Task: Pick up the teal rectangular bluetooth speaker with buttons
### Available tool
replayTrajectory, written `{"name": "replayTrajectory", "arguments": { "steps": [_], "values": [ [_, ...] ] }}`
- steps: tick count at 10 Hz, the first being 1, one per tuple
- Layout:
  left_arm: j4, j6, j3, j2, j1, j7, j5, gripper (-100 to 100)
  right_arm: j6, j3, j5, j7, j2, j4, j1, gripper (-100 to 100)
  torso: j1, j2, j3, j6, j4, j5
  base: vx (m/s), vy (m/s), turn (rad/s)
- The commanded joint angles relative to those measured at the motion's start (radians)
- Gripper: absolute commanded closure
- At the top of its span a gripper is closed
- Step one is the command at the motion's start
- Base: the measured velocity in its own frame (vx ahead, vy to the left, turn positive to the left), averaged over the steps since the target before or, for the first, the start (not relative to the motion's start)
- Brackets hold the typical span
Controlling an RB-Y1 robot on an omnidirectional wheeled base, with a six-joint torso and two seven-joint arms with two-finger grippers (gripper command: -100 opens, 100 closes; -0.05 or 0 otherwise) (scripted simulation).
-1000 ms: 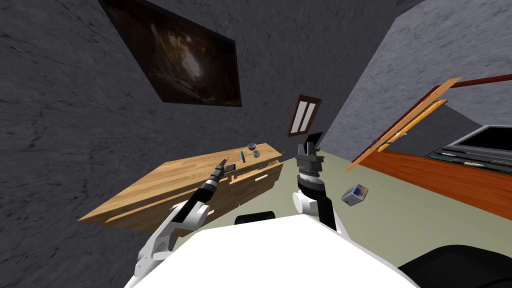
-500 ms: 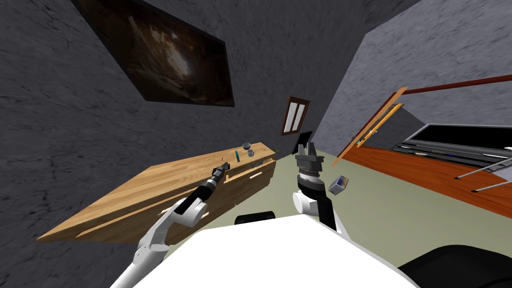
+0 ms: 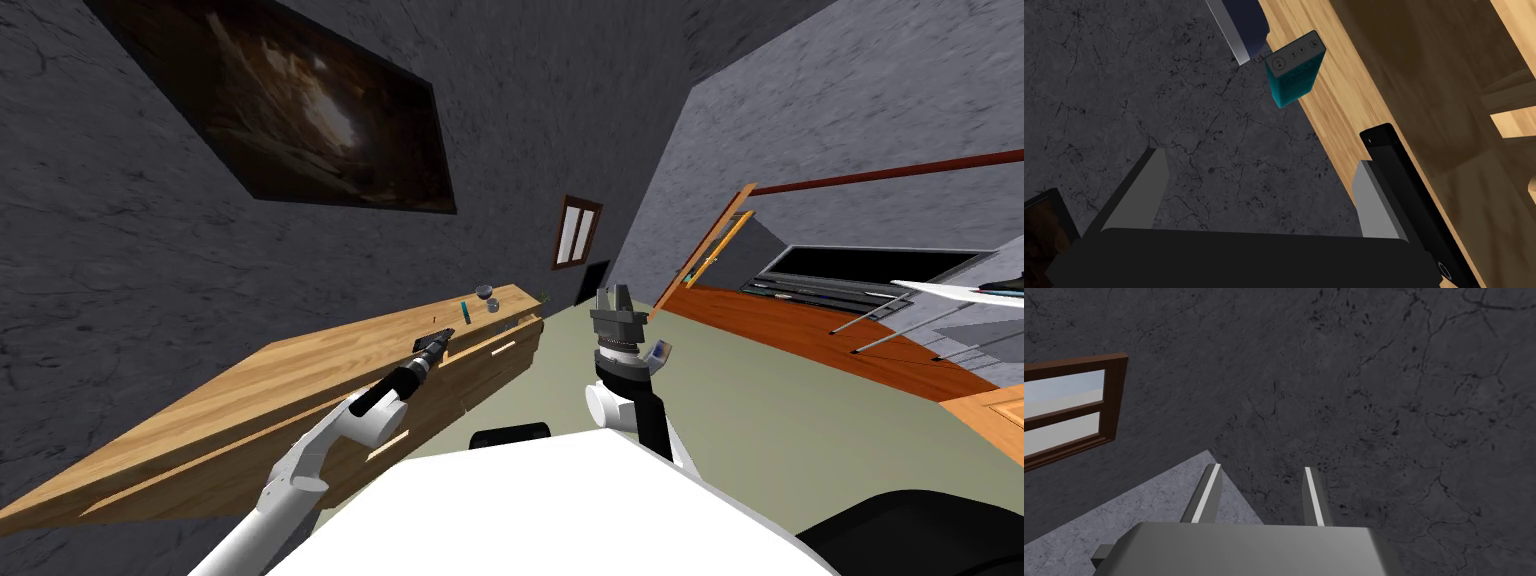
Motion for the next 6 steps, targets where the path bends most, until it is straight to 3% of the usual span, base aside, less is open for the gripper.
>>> {"name": "replayTrajectory", "arguments": {
  "steps": [1, 2, 4, 5, 6],
  "values": [
    [0.014, 0.049, -0.006, 0.025, -0.013, -0.012, 0.015, -100, 0.0, 0.0, 0.0, 0.0, 0.0, 0.0, 0.0, 0, 0.0, 0.0, 0.0, 0.0, 0.0, 0.0, -0.036, -0.049, -0.095],
    [0.035, 0.079, -0.01, 0.069, -0.034, -0.029, 0.055, -100, 0.0, 0.0, 0.0, 0.0, 0.0, 0.0, 0.0, 0, 0.0, -0.001, 0.0, -0.001, 0.0, 0.0, -0.049, -0.073, -0.187],
    [0.035, 0.109, -0.01, 0.076, -0.034, -0.029, 0.055, -100, 0.0, 0.0, 0.0, 0.0, 0.0, 0.0, 0.0, 0, 0.0, 0.0, 0.0, -0.001, 0.0, 0.0, -0.027, -0.033, -0.043],
    [0.055, 0.151, -0.014, 0.121, -0.056, -0.046, 0.096, -100, 0.0, 0.0, 0.0, 0.0, 0.0, 0.0, 0.0, 0, 0.002, -0.001, -0.001, -0.001, 0.0, 0.0, -0.016, -0.029, -0.208],
    [0.055, 0.167, -0.014, 0.127, -0.056, -0.046, 0.096, -100, 0.0, 0.0, 0.0, 0.0, 0.0, 0.0, 0.0, 0, 0.002, -0.002, -0.001, 0.0, 0.0, 0.0, -0.024, -0.029, -0.117]
  ]
}}
